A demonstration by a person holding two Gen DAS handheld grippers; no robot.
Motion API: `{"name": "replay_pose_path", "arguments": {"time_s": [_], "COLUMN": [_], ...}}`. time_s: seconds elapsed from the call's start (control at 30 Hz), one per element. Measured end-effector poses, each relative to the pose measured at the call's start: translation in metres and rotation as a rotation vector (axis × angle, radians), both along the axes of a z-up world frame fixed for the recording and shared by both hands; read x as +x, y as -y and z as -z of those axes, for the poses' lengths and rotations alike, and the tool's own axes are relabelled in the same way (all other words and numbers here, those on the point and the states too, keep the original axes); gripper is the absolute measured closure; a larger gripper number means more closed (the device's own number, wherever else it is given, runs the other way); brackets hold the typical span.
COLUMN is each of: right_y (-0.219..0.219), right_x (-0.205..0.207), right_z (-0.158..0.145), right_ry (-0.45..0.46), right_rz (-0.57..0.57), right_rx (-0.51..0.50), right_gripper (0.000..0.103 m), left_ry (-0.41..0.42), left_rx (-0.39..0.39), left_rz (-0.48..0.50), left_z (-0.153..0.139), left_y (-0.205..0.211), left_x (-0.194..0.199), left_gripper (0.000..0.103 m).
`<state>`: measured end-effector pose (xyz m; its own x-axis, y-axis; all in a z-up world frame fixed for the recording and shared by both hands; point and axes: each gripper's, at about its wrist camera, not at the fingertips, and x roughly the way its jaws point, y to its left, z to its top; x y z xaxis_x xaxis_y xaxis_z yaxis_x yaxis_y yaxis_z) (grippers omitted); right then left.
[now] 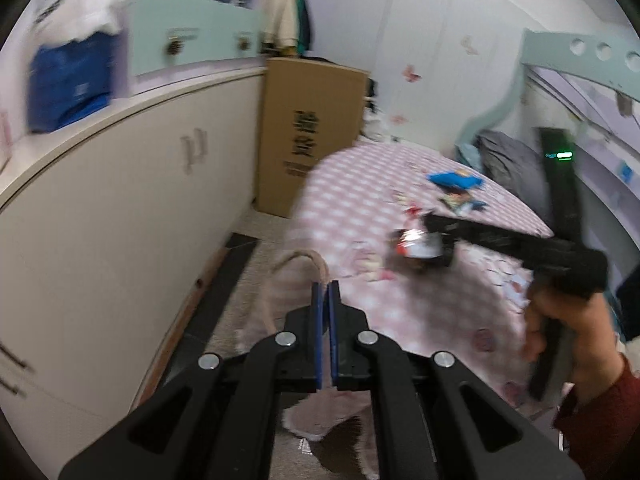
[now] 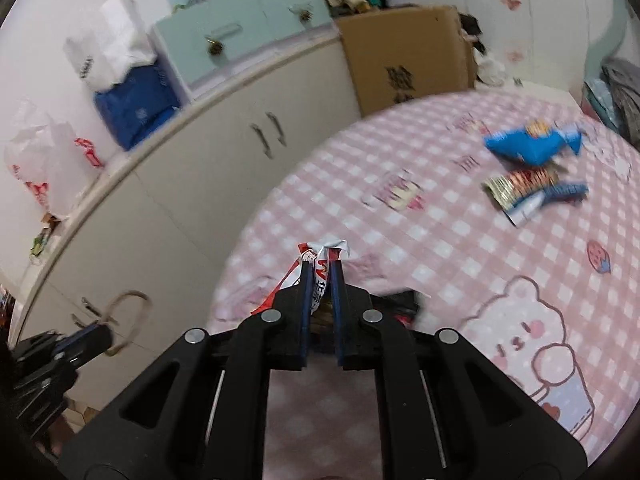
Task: Collect trash
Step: 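Carry both items over the bin and open both tools to drop them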
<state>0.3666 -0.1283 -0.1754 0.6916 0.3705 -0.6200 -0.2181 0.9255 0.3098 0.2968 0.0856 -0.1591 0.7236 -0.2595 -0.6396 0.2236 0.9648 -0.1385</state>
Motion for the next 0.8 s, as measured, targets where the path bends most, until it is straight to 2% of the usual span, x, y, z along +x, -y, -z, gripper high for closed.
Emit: {"name": "replay_pose_path", "arguments": {"time_s": [0.13, 0.27, 0.43, 0.53, 0.73, 0.77, 0.8], "right_y": [-0.043, -0.104, -0.174, -0.201, -0.23, -0.233, -0.235], "right_x": [-0.013, -0.023, -0.026, -0.026, -0.018, -0.017, -0.015], "right_z": [-0.018, -0.012, 0.029, 0.056, 0.108, 0.114, 0.12], "right_ry": [0.05, 0.057, 0.009, -0.023, -0.106, -0.119, -0.131], "right_rz": [-0.096, -0.206, -0.299, -0.328, -0.348, -0.351, -0.351], "right_rx": [-0.028, -0.08, -0.152, -0.191, -0.234, -0.235, -0.24], "right_gripper": [0.094, 0.094, 0.094, 0.094, 0.094, 0.094, 0.094], "left_ry": [-0.03, -0.076, -0.19, -0.25, -0.346, -0.361, -0.375], "left_rx": [-0.004, 0.0, -0.018, -0.032, -0.097, -0.107, -0.111], "left_rz": [-0.095, -0.174, -0.259, -0.283, -0.313, -0.317, -0.323], "left_z": [0.011, 0.033, 0.078, 0.106, 0.148, 0.154, 0.159], "left_y": [-0.038, -0.072, -0.112, -0.132, -0.155, -0.157, -0.158], "left_x": [0.001, 0.004, 0.014, 0.021, 0.033, 0.036, 0.037], "left_gripper": [0.1, 0.1, 0.1, 0.099, 0.098, 0.092, 0.079]}}
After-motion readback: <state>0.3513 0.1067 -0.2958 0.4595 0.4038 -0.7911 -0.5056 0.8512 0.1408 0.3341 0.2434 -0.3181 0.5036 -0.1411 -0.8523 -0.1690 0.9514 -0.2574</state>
